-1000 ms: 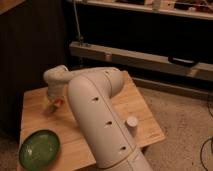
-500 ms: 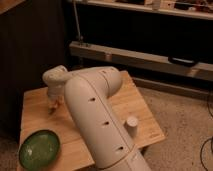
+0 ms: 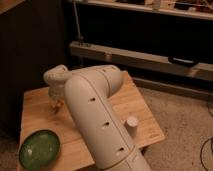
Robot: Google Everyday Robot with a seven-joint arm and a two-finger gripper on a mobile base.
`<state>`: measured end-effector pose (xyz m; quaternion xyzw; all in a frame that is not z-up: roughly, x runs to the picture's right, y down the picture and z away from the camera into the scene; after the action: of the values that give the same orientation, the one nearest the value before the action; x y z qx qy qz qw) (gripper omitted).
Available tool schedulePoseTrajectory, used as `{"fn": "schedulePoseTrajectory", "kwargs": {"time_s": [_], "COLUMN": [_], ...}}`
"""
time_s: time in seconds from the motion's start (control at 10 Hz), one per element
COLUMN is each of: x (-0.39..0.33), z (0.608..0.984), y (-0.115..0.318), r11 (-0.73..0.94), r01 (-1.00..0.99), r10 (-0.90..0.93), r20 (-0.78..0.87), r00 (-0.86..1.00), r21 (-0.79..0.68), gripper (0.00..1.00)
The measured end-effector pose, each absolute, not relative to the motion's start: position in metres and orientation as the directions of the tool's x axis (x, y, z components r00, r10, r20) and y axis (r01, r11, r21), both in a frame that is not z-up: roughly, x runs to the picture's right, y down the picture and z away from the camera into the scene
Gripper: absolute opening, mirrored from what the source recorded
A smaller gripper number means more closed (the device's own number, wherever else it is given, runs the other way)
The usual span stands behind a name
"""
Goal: Place the pepper on the white sponge
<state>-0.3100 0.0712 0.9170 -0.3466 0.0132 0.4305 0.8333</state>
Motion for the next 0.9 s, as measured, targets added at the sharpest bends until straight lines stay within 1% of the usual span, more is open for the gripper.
{"fn": "schedulePoseTrajectory", "kwargs": {"time_s": [0.2,0.4,0.6,0.9], "x": [-0.296,-0.27,-0.235,-0.176], "z": [0.896,0.861,0.837,0.805], "y": [0.051,0.036,0.043,0.076], "r11": [0.377,0.375,0.376,0.374], "r01": [-0.718,-0.68,-0.648,-0.598], "r10": [0.735,0.744,0.738,0.711], "r20": [-0.283,-0.233,-0.209,-0.195], "r00": [0.617,0.626,0.642,0.676], "r21": [-0.586,-0.63,-0.662,-0.709], "gripper": [0.17,0.17,0.17,0.17]}}
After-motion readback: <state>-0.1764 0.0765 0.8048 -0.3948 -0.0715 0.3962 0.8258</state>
